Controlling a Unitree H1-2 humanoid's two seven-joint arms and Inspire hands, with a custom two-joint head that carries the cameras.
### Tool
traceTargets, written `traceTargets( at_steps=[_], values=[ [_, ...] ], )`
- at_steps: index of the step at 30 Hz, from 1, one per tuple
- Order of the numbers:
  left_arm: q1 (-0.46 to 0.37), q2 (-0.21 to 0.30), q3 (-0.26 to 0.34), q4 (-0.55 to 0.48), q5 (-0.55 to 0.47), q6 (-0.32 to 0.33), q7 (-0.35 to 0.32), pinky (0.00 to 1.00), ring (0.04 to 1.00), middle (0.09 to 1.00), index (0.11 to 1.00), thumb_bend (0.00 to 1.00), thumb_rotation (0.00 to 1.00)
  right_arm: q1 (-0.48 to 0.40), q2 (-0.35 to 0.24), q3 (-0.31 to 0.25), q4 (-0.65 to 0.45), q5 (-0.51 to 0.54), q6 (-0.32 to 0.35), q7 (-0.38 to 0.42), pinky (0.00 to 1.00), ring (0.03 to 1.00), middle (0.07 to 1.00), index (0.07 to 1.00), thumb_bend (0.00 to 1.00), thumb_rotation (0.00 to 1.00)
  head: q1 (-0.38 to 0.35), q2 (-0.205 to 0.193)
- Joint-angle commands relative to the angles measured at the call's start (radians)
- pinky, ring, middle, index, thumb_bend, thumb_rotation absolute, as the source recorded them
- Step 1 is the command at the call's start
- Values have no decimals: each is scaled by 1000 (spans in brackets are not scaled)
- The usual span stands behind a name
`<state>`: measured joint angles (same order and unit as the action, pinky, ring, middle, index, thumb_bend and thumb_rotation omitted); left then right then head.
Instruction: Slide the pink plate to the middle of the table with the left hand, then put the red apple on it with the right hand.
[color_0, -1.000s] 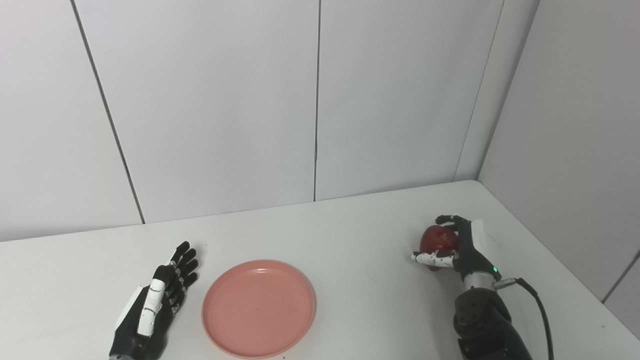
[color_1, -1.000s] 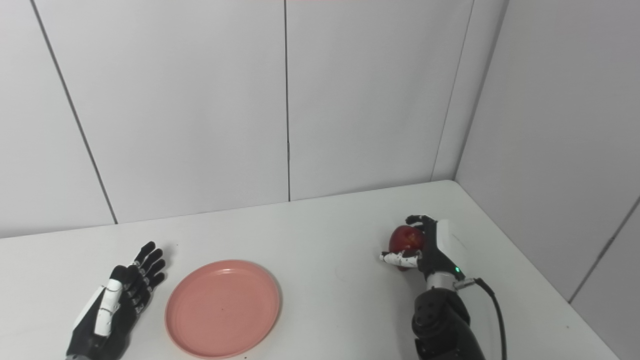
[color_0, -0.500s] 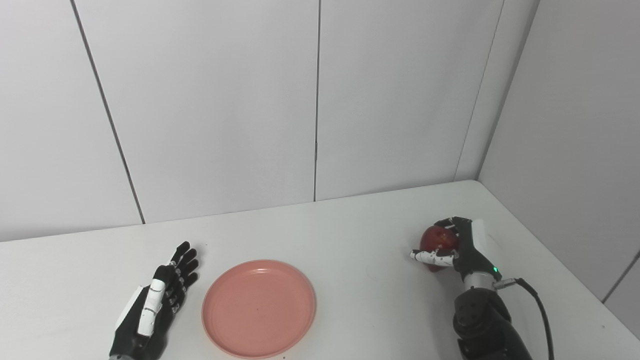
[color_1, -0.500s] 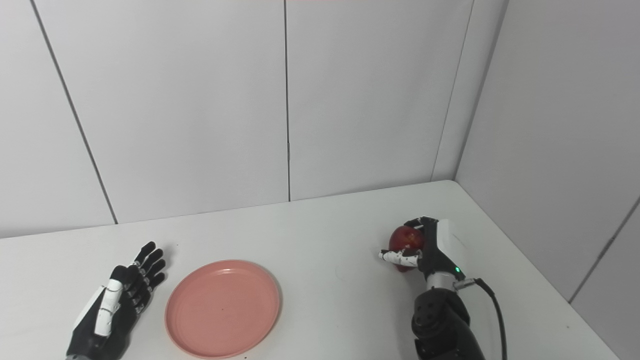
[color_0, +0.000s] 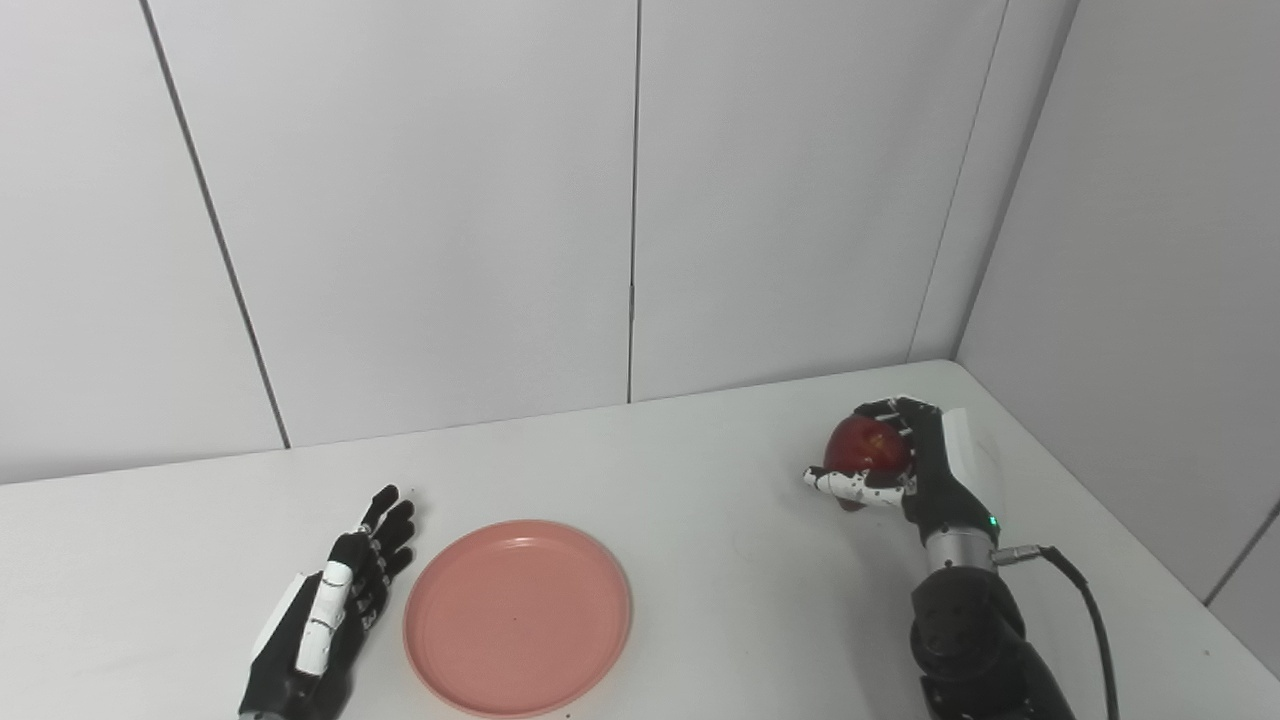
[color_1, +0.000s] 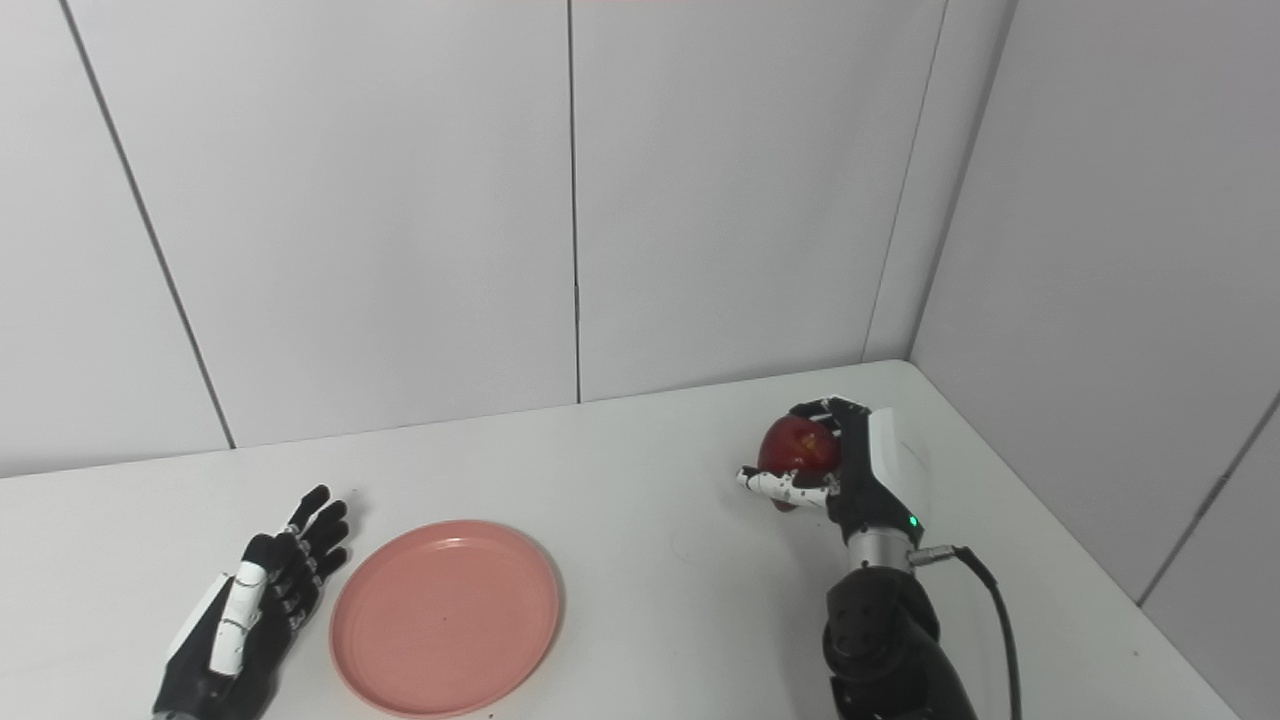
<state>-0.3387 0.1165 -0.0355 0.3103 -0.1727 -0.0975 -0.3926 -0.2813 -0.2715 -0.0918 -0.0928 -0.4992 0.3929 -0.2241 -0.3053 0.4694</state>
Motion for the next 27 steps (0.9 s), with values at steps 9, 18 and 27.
traceTargets(
  at_steps=[9, 18, 27],
  values=[
    [-18, -27, -16, -64, 20, 1, 48, 1000, 991, 982, 974, 756, 1000, -5, 21, 68, -144, 49, -102, 56, 311, 382, 476, 548, 511, 0, 63, 4],
    [-20, -34, -29, -70, 47, 1, 72, 1000, 980, 977, 977, 755, 1000, 1, 63, 180, -157, 50, -119, 129, 327, 393, 482, 539, 512, 0, 84, 6],
    [-22, -32, -29, -53, 50, -15, 76, 1000, 986, 980, 979, 766, 1000, -9, 120, 283, -134, 36, -128, 183, 248, 433, 444, 521, 516, 0, 98, 3]
  ],
)
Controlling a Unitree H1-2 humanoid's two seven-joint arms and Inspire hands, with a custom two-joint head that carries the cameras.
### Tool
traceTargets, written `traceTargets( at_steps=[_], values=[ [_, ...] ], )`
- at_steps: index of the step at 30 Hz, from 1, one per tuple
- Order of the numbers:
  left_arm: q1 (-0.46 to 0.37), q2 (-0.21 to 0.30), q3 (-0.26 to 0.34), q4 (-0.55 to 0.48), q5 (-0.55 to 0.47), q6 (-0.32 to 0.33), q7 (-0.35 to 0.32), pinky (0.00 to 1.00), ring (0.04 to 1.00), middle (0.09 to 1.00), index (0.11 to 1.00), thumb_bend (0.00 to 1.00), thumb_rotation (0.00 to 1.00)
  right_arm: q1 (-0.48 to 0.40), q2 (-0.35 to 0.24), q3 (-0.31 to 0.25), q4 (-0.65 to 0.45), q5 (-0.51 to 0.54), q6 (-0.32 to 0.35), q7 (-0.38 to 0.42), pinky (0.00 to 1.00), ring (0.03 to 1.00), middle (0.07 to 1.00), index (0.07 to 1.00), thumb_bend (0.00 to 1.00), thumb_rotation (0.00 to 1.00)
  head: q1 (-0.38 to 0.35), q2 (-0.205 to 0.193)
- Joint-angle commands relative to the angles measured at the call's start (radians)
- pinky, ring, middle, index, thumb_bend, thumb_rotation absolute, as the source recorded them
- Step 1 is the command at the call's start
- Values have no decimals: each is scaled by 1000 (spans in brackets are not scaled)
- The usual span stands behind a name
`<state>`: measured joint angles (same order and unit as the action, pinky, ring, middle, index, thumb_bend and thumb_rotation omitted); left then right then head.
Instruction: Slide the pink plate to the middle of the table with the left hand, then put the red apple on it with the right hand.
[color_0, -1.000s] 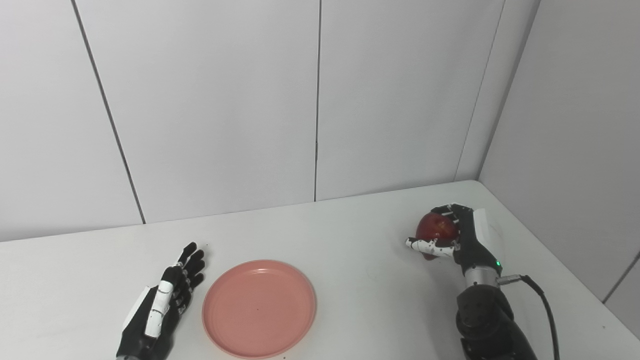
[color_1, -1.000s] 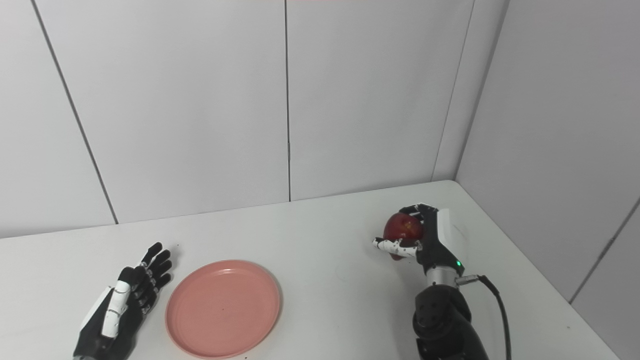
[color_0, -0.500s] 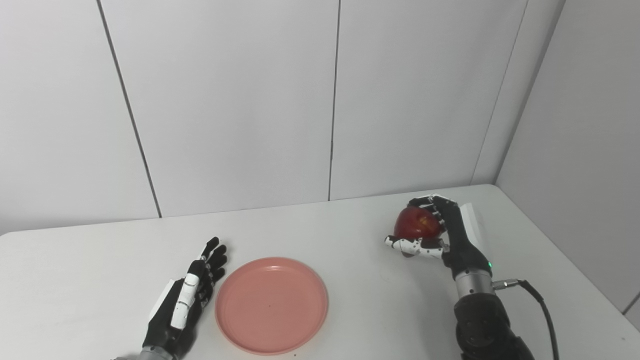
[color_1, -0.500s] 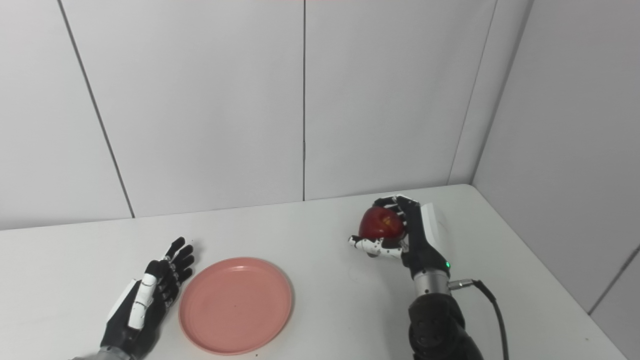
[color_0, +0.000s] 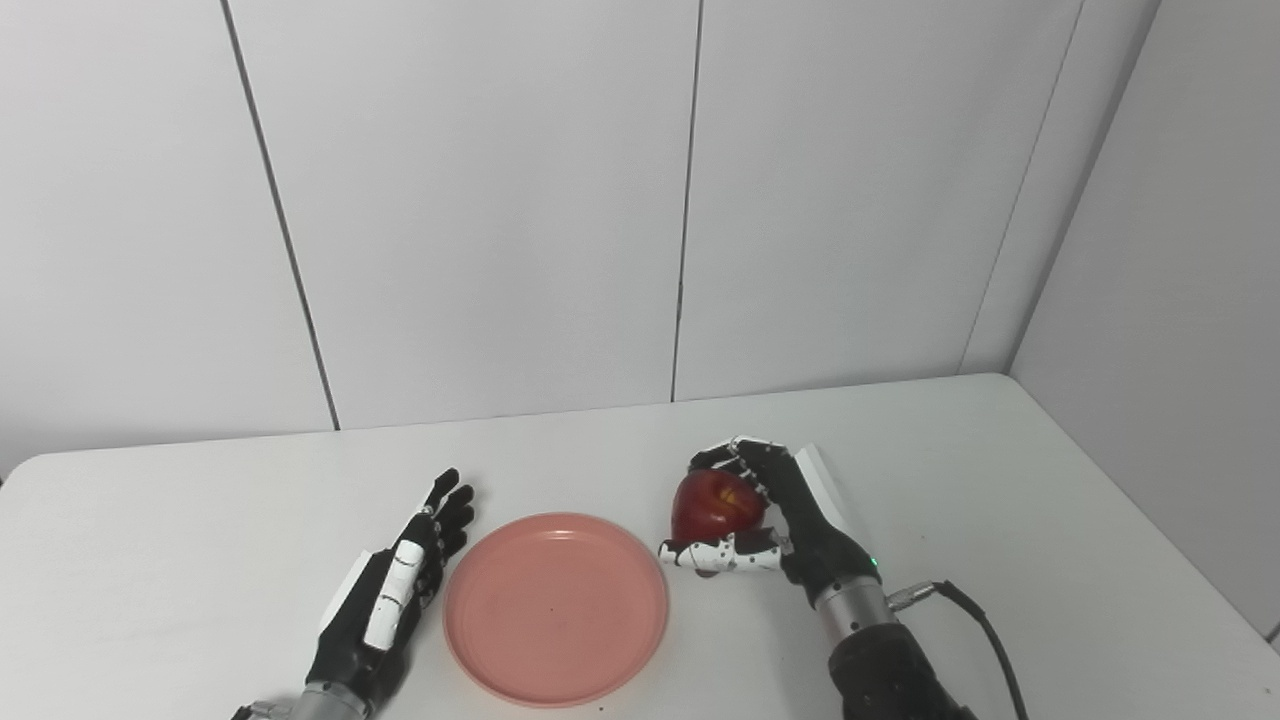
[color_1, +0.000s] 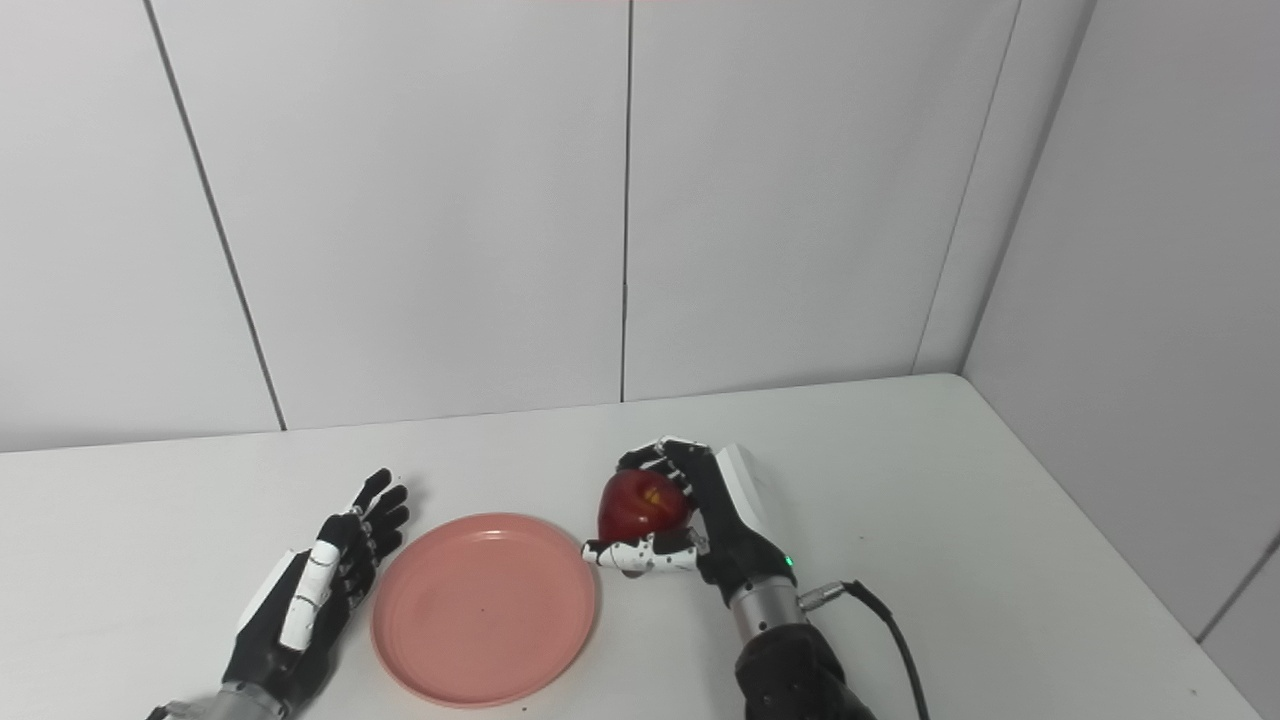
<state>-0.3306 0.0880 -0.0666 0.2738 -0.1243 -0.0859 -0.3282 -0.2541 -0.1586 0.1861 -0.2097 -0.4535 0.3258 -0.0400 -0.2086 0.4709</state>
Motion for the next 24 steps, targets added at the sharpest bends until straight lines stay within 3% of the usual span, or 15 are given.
traceTargets(
  at_steps=[1, 4, 13, 24],
  values=[
    [-30, -4, 2, -18, 3, -26, 12, 1000, 986, 980, 980, 763, 1000, -39, 11, 12, -14, -10, -63, 1, 233, 391, 451, 531, 512, 0, 4, 1],
    [-28, -3, 2, -20, 4, -22, 14, 1000, 987, 980, 980, 762, 1000, -49, 26, 34, 1, -7, -70, 13, 227, 356, 453, 540, 508, 0, 7, -1],
    [-30, -2, 5, -8, -2, -29, 16, 1000, 992, 982, 977, 765, 1000, -92, 85, 102, 86, -39, -102, 14, 317, 383, 469, 544, 512, 0, 16, -6],
    [-28, -2, 11, 12, 1, -48, 20, 1000, 982, 978, 975, 747, 1000, -133, 132, 152, 218, -47, -158, 10, 276, 365, 456, 549, 508, 0, 10, -16]
  ],
)
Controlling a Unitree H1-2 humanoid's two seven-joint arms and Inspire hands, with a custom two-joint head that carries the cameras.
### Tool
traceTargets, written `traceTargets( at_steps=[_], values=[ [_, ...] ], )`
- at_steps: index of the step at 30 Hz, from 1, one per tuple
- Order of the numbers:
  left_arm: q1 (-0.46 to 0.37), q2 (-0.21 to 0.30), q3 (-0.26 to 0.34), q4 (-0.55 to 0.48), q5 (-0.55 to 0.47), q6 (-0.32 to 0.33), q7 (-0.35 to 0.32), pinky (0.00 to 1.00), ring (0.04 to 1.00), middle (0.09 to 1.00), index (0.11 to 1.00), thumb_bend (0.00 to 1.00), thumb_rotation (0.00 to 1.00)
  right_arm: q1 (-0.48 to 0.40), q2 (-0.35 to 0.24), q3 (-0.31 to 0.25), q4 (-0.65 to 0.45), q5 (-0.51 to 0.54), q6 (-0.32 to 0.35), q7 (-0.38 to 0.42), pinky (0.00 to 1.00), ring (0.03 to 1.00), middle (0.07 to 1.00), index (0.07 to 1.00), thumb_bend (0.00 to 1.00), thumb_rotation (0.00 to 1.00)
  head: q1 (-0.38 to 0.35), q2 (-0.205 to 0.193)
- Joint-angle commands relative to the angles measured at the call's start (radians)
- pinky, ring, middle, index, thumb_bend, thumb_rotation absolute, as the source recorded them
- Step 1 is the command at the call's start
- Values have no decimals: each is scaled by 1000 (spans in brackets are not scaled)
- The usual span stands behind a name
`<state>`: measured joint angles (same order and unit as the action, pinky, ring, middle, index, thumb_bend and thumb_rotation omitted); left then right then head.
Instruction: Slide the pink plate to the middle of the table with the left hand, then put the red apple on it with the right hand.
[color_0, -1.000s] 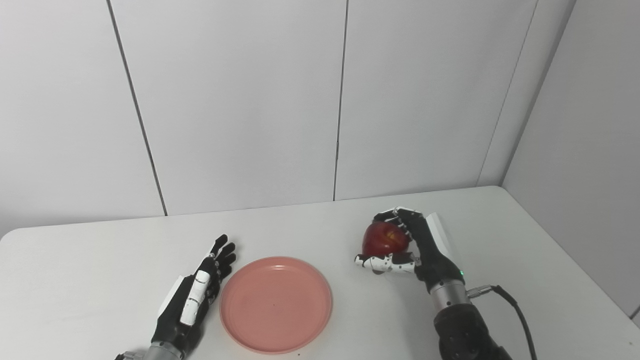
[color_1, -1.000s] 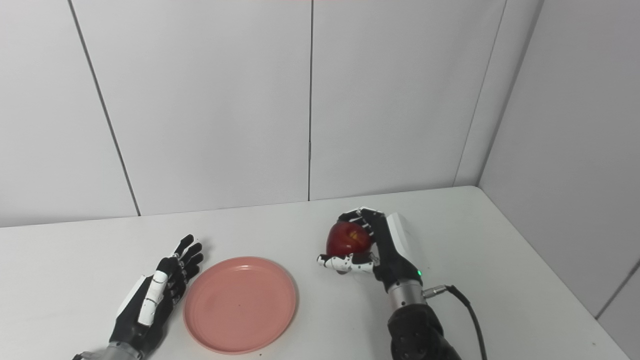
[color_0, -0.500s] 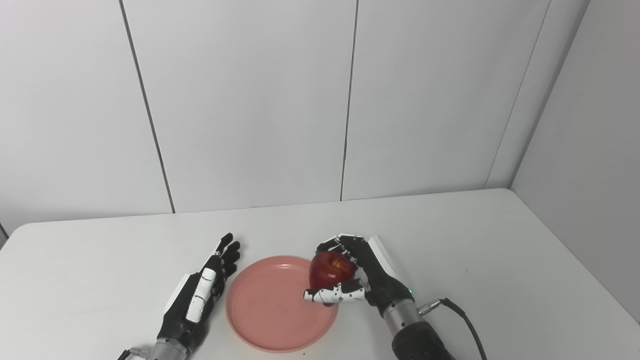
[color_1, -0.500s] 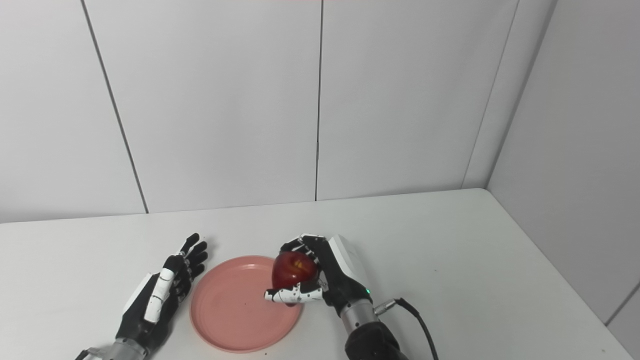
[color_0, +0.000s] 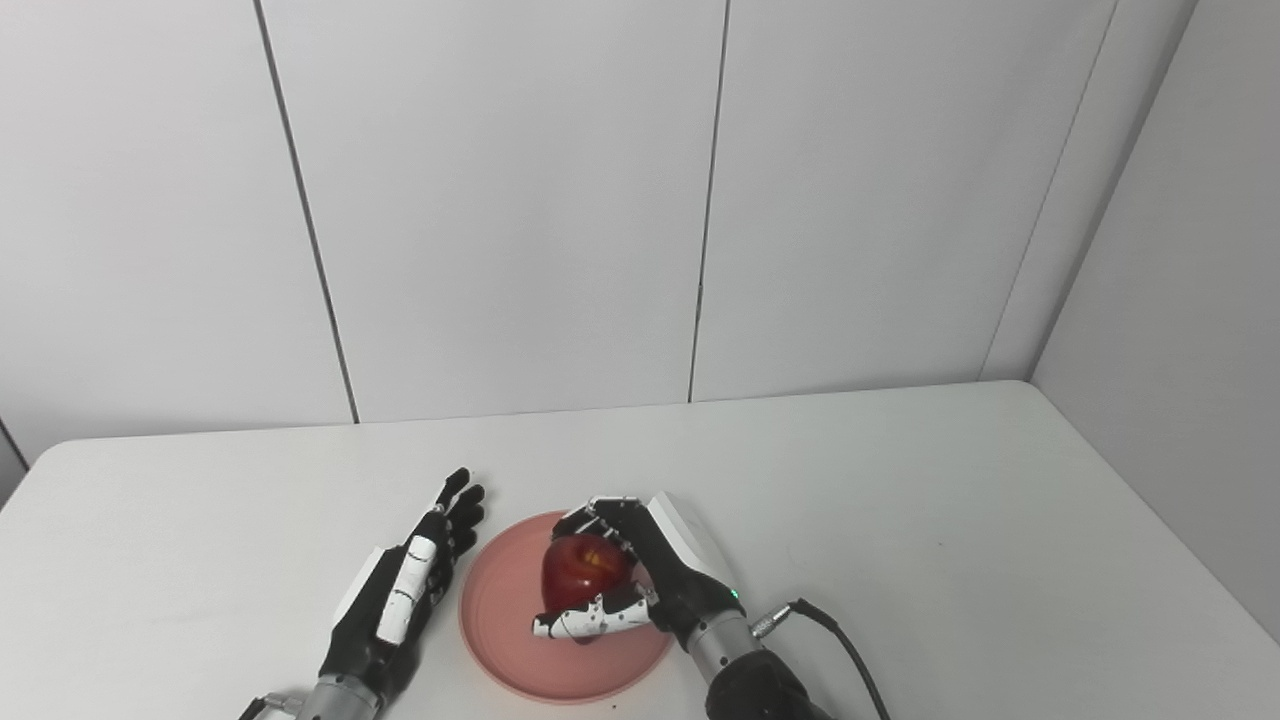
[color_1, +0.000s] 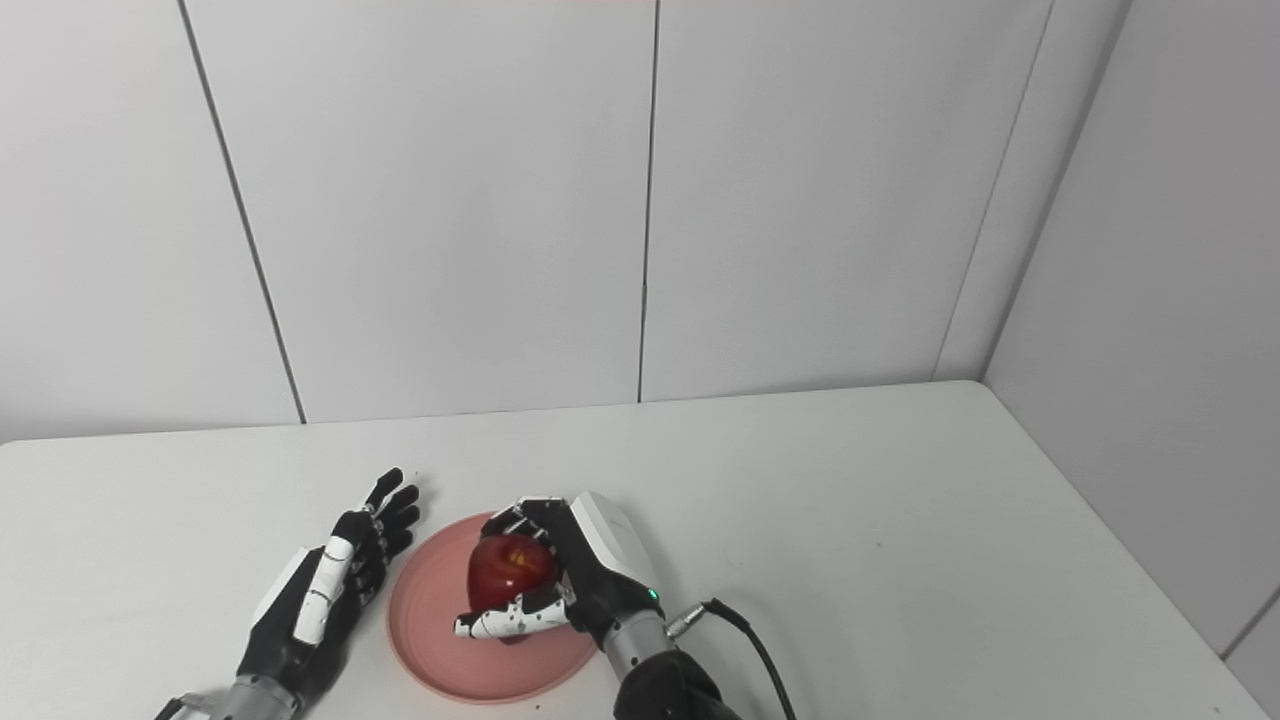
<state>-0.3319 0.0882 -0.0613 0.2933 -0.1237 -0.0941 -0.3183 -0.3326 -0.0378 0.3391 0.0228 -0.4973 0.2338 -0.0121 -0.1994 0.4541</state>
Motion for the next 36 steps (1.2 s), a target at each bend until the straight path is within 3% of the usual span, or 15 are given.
traceTargets(
  at_steps=[1, 17, 20, 24, 26, 28, 29, 30, 31, 34, 36],
  values=[
    [-27, -1, 6, -6, -1, -41, 9, 1000, 984, 979, 976, 747, 1000, -58, 13, 1, -3, -8, -71, -20, 272, 364, 455, 550, 507, 0, 0, 0],
    [-30, 6, 13, 11, -10, -62, -4, 996, 983, 983, 977, 731, 1000, -86, 15, 22, 77, -60, -114, -41, 292, 368, 463, 557, 506, 0, -7, -7],
    [-31, 6, 12, 11, -8, -63, -6, 997, 984, 985, 977, 738, 1000, -88, 8, 27, 85, -76, -122, -52, 255, 393, 507, 498, 513, 0, -4, -5],
    [-31, 5, 11, 16, -6, -69, -4, 989, 980, 980, 974, 740, 1000, -89, -1, 32, 98, -93, -148, -65, 242, 396, 515, 489, 513, 0, -3, -5],
    [-31, 5, 10, 13, -5, -65, -4, 993, 981, 980, 974, 745, 1000, -87, -6, 30, 95, -90, -152, -56, 325, 388, 489, 545, 509, 0, -2, -5],
    [-30, 5, 8, 5, -3, -58, -3, 992, 982, 981, 976, 742, 1000, -83, -9, 27, 88, -83, -152, -44, 407, 495, 480, 520, 521, 4, -2, -5],
    [-31, 5, 8, 3, -3, -56, -2, 992, 982, 981, 976, 741, 1000, -80, -11, 26, 81, -81, -149, -38, 437, 528, 511, 512, 522, 36, -3, -5],
    [-31, 5, 8, 1, -3, -55, -2, 992, 982, 982, 977, 738, 1000, -77, -15, 27, 73, -81, -151, -35, 507, 590, 613, 596, 650, 245, -3, -5],
    [-30, 5, 8, 1, -4, -55, -3, 992, 982, 982, 977, 738, 1000, -74, -19, 28, 65, -83, -154, -34, 516, 598, 625, 615, 678, 280, -3, -5],
    [-29, 4, 9, 5, -5, -58, -3, 990, 982, 983, 978, 739, 1000, -60, -25, 21, 41, -66, -175, -35, 635, 704, 736, 745, 823, 570, 1, -2],
    [-28, 4, 9, 1, -4, -53, -1, 984, 981, 980, 977, 743, 1000, -49, -29, 16, 22, -54, -182, -35, 691, 761, 793, 802, 840, 696, 1, -3]
  ],
)
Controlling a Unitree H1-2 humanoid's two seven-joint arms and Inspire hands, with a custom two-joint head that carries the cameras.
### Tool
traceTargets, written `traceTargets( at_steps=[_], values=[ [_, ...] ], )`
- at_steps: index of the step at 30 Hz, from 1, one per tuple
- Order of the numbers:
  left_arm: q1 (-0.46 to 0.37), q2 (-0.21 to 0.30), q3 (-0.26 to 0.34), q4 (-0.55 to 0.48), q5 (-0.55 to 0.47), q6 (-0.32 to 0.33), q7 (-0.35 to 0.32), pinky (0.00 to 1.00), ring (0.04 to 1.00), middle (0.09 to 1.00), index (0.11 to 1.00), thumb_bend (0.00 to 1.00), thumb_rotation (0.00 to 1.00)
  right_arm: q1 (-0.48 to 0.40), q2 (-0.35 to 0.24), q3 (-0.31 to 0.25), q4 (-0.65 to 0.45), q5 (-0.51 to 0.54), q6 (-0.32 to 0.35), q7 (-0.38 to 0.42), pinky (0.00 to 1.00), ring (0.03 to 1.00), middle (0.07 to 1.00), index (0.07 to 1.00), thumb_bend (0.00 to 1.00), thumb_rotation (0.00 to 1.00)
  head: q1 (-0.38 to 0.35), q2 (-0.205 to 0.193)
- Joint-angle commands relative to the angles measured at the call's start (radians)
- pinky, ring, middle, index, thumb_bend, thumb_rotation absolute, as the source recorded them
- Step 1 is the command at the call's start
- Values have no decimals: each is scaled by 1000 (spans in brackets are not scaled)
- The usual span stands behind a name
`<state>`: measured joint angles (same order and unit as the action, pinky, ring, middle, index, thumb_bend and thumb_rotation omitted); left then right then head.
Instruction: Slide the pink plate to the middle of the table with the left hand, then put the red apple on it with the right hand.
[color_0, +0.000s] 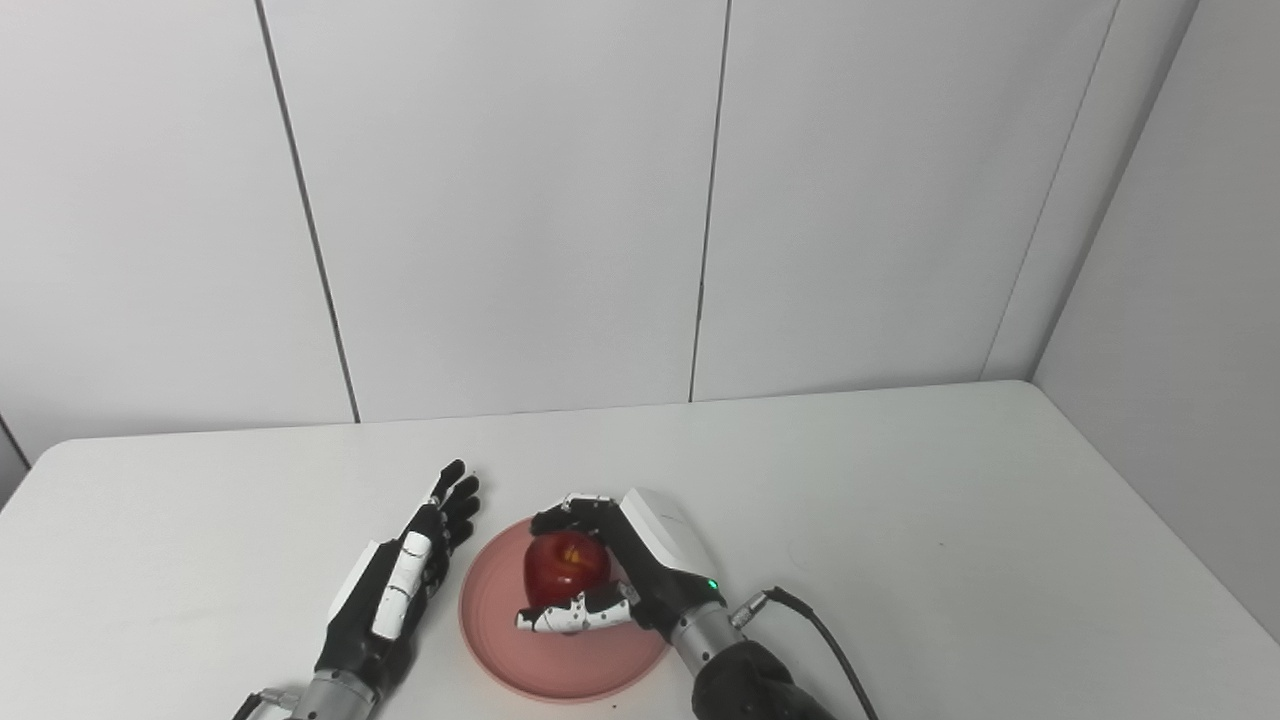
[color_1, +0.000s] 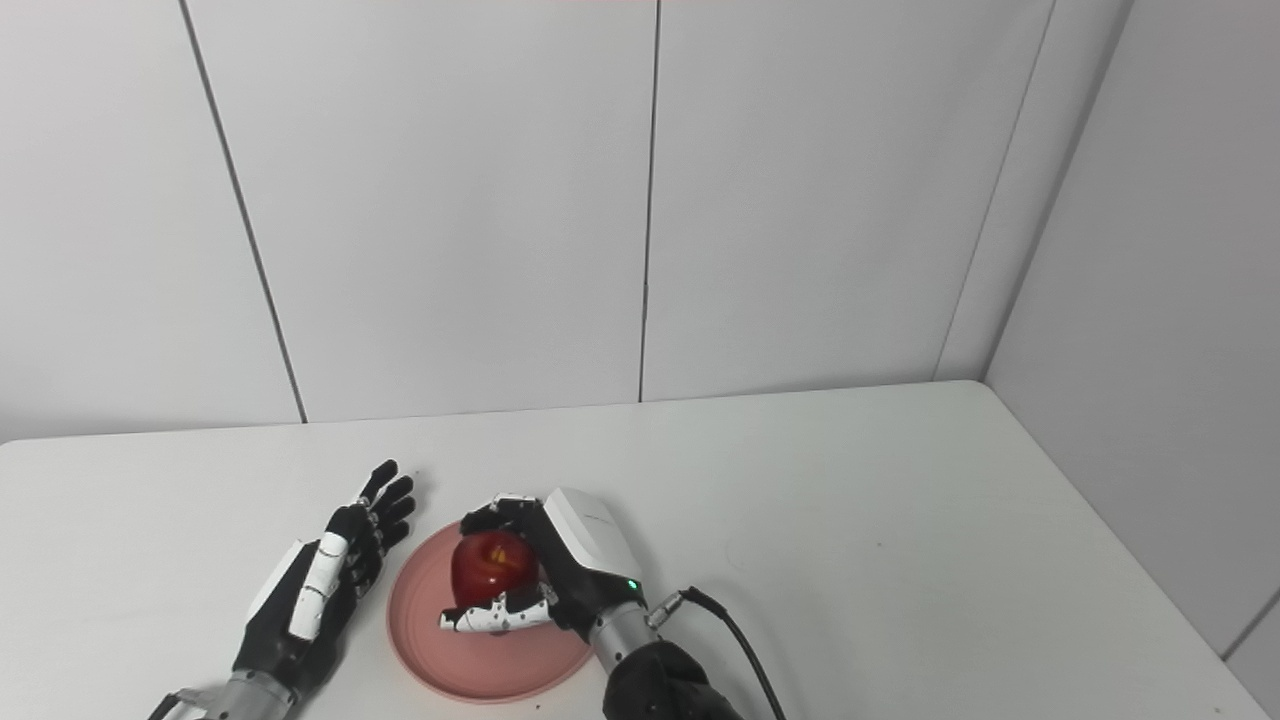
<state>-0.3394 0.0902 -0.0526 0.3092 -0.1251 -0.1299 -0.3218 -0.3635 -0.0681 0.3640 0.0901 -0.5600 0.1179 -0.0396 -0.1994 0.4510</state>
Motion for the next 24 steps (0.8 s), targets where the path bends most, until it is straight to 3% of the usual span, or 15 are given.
traceTargets(
  at_steps=[1, 3, 7, 10, 15, 24],
  values=[
    [-19, 2, 1, -18, -4, -13, 3, 985, 982, 980, 977, 743, 1000, -13, -1, -10, -56, 12, -65, -5, 721, 794, 826, 836, 844, 778, 1, 1],
    [-17, 1, 2, -22, -6, -8, 3, 992, 983, 980, 976, 739, 1000, -1, -3, -19, -76, 30, -68, 0, 761, 838, 872, 882, 832, 873, 2, 3],
    [-14, 0, 1, -27, -8, -6, 2, 996, 980, 981, 976, 736, 1000, 28, -10, -46, -113, 90, -104, 4, 808, 886, 923, 929, 802, 949, 13, 4],
    [-10, -3, 0, -39, 1, 0, 11, 983, 970, 974, 969, 741, 1000, 48, -23, -73, -120, 128, -175, -13, 826, 907, 950, 952, 794, 993, 32, 17],
    [-10, -4, -7, -57, 20, 13, 25, 982, 968, 967, 962, 753, 1000, 67, -34, -124, -128, 197, -236, 1, 890, 943, 969, 973, 780, 1000, 67, 38],
    [-12, -6, -16, -59, 34, 23, 38, 983, 971, 965, 962, 760, 1000, 102, -45, -221, -124, 320, -217, 24, 909, 954, 965, 961, 697, 1000, 124, 50]
  ],
)
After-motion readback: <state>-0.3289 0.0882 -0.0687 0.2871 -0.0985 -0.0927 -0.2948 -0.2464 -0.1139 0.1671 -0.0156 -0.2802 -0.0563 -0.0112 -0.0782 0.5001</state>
